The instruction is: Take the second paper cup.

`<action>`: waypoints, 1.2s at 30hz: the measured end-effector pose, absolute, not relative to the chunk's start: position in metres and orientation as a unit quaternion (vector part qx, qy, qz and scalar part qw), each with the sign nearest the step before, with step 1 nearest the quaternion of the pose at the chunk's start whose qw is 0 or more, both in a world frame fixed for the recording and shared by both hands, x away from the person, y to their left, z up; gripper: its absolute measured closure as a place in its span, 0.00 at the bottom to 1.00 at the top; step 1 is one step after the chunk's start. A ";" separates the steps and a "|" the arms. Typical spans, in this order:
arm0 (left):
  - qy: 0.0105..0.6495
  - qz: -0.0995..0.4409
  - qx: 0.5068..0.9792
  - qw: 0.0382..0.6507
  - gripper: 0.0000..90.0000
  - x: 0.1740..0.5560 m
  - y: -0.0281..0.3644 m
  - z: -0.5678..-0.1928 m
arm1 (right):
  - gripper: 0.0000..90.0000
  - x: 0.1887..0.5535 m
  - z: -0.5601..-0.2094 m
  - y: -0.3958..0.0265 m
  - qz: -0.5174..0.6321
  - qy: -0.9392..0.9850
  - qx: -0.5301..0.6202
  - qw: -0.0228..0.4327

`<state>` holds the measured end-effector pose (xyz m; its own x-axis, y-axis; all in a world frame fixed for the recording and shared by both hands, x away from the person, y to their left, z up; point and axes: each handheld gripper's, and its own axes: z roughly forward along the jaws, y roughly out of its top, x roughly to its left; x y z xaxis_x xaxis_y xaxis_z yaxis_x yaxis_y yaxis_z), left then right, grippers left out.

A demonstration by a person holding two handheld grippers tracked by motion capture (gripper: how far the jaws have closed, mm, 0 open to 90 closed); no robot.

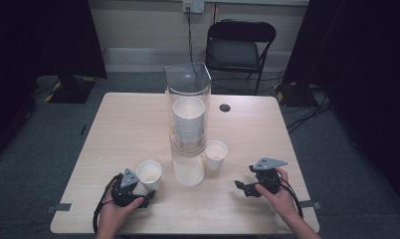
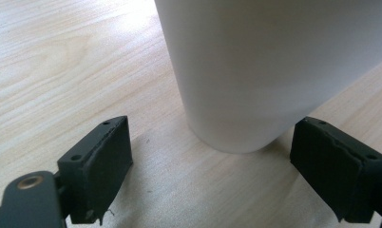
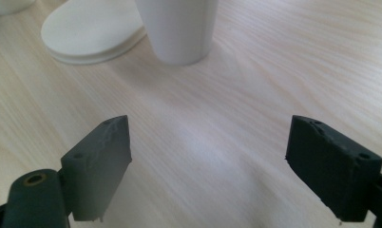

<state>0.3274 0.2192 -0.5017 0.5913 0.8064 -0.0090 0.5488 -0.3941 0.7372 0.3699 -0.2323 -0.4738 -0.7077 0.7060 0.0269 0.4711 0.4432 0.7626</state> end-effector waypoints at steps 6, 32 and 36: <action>0.415 0.179 0.816 0.361 0.15 0.327 0.219 -0.502 | 0.16 0.363 -0.477 -0.247 0.387 0.839 0.352 0.150; 0.415 0.179 0.816 0.361 0.15 0.327 0.219 -0.502 | 0.16 0.342 -0.491 -0.308 0.391 0.828 0.367 0.164; 0.415 0.179 0.816 0.361 0.15 0.327 0.219 -0.502 | 0.16 0.338 -0.496 -0.320 0.383 0.827 0.375 0.171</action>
